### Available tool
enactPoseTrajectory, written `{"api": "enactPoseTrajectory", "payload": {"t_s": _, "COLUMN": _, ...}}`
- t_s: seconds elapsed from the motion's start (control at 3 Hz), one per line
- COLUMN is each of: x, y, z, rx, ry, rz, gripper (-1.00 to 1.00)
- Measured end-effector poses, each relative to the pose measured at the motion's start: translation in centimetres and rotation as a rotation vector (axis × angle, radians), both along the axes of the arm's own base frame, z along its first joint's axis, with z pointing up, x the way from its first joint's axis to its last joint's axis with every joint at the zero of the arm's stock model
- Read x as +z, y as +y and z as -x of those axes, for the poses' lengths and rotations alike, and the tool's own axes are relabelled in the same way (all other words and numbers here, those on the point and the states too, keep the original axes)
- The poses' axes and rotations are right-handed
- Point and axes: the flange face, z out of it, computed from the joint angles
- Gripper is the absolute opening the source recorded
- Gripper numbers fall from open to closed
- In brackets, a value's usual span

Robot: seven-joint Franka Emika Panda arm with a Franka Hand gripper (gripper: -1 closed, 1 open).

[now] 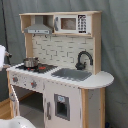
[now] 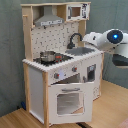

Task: Play with the kitchen

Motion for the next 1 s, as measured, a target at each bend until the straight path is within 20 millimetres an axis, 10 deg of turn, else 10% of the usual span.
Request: {"api": "enactPoseTrajectory", "payload": {"t_s": 1.0, "x": -6.6, "y": -3.3, "z": -5.9, "rx": 0.052, "ry": 0.445, "rz": -0.038, "gripper": 1.00}}
